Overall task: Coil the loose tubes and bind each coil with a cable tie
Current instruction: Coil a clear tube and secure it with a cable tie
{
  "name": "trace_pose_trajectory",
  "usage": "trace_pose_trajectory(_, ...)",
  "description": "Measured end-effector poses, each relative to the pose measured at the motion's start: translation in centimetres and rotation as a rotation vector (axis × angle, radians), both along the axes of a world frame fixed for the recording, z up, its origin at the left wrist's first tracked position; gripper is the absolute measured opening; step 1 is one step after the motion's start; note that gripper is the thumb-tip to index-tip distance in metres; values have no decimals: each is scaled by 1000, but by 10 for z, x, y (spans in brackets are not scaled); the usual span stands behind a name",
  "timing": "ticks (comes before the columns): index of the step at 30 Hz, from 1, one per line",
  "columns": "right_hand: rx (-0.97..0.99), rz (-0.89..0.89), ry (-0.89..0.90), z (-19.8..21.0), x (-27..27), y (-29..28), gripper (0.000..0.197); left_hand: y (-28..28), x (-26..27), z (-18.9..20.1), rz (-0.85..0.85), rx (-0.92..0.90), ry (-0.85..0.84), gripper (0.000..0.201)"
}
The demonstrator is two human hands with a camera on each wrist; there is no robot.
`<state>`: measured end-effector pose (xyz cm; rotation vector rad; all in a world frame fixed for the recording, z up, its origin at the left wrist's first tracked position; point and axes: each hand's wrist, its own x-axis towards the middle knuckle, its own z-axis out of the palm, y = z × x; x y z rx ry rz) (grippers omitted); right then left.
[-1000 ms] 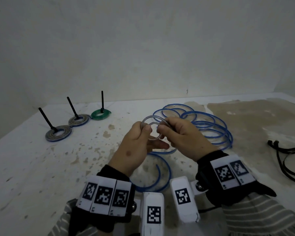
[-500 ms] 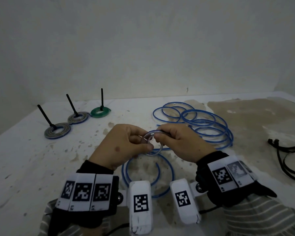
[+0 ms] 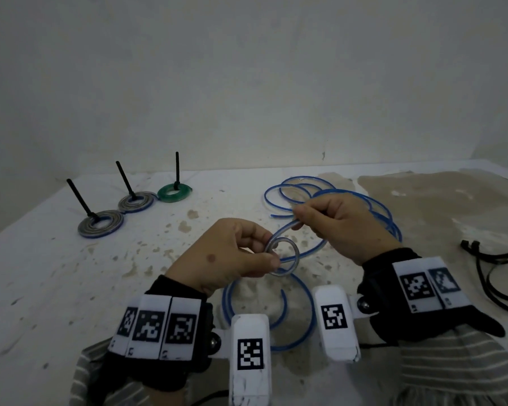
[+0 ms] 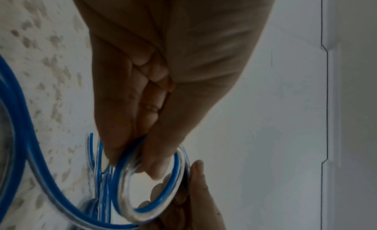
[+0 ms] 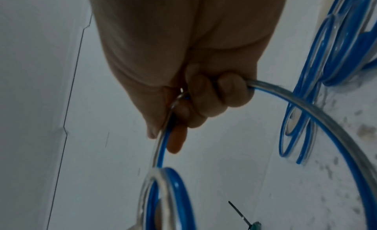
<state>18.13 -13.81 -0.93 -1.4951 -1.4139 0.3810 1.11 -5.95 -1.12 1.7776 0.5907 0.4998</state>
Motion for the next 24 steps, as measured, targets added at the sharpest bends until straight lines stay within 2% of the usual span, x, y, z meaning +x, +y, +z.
trace_pose_trajectory(3, -18, 12, 102, -2, -1, 2, 29, 1, 0, 0, 38, -45, -73, 16)
trace_pose_trajectory(6, -105, 124, 257, -6, -7, 5, 26, 3, 2, -1, 140, -152, -213, 17)
trace_pose_trajectory(10, -114, 114, 201, -7, -15, 8, 28, 1, 9, -5, 194, -270, -354, 26)
trace_pose_trajectory(15, -114, 64, 19, -6, -18, 8, 29, -4, 10, -6, 102, -198, -243, 20)
trace_pose_trajectory(19, -127, 59, -106, -5, -20, 7, 27, -3, 6, -2, 104, -232, -210, 16)
trace_pose_trajectory(21, -110, 66, -120, -4, -19, 6, 26, -1, 6, -3, 122, -227, -185, 5)
trace_pose_trajectory(24, -104, 75, -82, -4, -19, 4, 23, 1, 5, -5, 136, -167, -156, 5)
